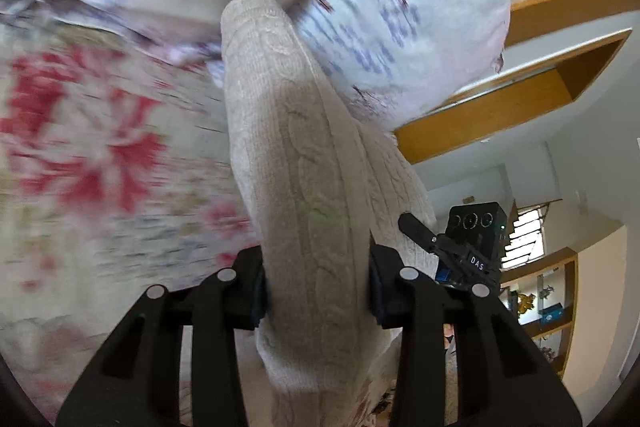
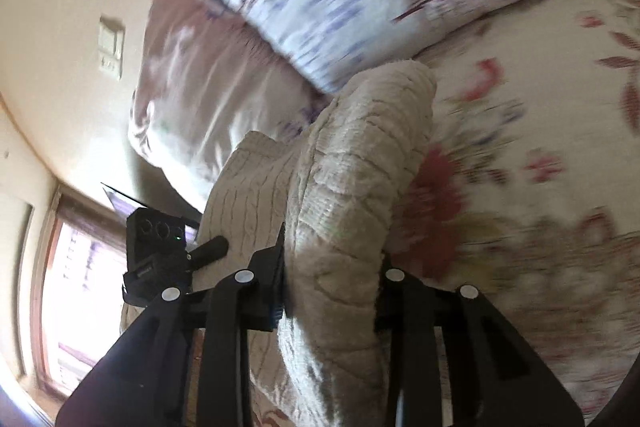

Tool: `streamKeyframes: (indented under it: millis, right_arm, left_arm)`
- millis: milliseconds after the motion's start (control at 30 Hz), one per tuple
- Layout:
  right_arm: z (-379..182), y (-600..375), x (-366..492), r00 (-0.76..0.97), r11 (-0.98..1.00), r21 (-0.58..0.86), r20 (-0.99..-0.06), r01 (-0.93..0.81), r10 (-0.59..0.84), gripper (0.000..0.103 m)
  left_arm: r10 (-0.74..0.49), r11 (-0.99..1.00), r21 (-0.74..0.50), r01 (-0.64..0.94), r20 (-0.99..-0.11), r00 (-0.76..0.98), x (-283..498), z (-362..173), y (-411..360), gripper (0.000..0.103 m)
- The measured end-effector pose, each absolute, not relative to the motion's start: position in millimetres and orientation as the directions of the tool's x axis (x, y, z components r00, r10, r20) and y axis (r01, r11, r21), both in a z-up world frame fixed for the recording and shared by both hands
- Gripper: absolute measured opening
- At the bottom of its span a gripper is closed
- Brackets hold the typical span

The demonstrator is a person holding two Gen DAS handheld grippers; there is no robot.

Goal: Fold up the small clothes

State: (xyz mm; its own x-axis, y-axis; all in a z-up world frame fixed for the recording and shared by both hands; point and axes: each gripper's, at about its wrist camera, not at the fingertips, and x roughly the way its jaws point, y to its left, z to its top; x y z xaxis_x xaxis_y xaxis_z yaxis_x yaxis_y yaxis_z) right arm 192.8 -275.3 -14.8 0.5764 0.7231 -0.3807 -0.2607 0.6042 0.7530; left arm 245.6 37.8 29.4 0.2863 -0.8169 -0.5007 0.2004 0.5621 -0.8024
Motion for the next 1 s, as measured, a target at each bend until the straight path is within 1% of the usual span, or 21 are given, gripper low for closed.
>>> streamKeyframes:
  millis: [67,133,167,200,233,300,333,400,500,600,700,767,900,1000]
  right_arm:
    - [-21.2,-251.6,195.8,0.569,0.618,0.742,-0.4,-0.258,0.718,0.028]
    - [-31.7,-232.6,200.7,0.553,0.645,0.728,-0.446,-0.234,0.704,0.028]
    - [-38.9,-222.8,204.3,0.555,0.682,0.701,-0.491,-0.206,0.672,0.03]
    - [-41.6,-217.8,206.9,0.559,0.707,0.679,-0.515,-0.196,0.65,0.034]
    - [-41.7,-217.3,209.1,0.555,0.704,0.683,-0.515,-0.196,0.654,0.035]
    - [-39.2,-224.3,210.1,0.539,0.681,0.71,-0.508,-0.181,0.673,0.036]
    - [-37.2,-229.1,210.1,0.54,0.675,0.717,-0.504,-0.175,0.674,0.036]
    - [-31.4,-242.9,208.1,0.567,0.669,0.725,-0.487,-0.162,0.664,0.038]
    - [-33.1,-248.3,212.8,0.57,0.658,0.738,-0.48,-0.149,0.667,0.038]
    - [-36.0,-248.9,218.9,0.57,0.652,0.745,-0.479,-0.137,0.667,0.038]
    - [-32.8,-252.4,215.4,0.559,0.706,0.697,-0.537,-0.128,0.632,0.039]
    - [-29.2,-260.7,209.1,0.575,0.736,0.666,-0.557,-0.121,0.599,0.039]
    - [-19.1,-276.8,207.9,0.635,0.725,0.681,-0.518,-0.099,0.573,0.04]
    - [-25.3,-275.4,222.3,0.622,0.703,0.706,-0.513,-0.086,0.592,0.04]
  left_arm:
    - [-0.796,0.588,-0.791,0.168,-0.529,0.295,246.9,23.2,63.0,0.039]
    - [-0.77,0.614,-0.782,0.108,-0.562,0.302,247.1,10.1,85.8,0.041]
    - [-0.76,0.621,-0.78,0.079,-0.575,0.302,249.4,1.6,94.6,0.042]
    - [-0.761,0.616,-0.786,0.053,-0.577,0.298,250.4,-7.7,101.0,0.044]
    - [-0.775,0.593,-0.805,0.026,-0.561,0.292,251.2,-20.7,107.1,0.046]
    - [-0.795,0.557,-0.83,0.011,-0.53,0.296,251.5,-29.6,113.2,0.05]
    - [-0.791,0.561,-0.828,0.016,-0.53,0.306,249.8,-28.9,115.4,0.051]
    - [-0.776,0.579,-0.815,0.029,-0.541,0.323,244.9,-26.4,120.2,0.057]
    - [-0.768,0.591,-0.806,0.036,-0.549,0.328,237.7,-26.7,123.9,0.06]
    - [-0.768,0.594,-0.803,0.04,-0.552,0.326,225.7,-28.2,128.9,0.061]
    - [-0.765,0.599,-0.799,0.051,-0.552,0.33,217.1,-28.1,127.7,0.062]
    - [-0.761,0.607,-0.792,0.063,-0.557,0.333,214.0,-25.6,126.6,0.063]
    - [-0.755,0.621,-0.78,0.078,-0.568,0.329,209.9,-24.6,124.4,0.065]
    - [-0.752,0.626,-0.776,0.084,-0.572,0.328,208.0,-25.8,122.7,0.066]
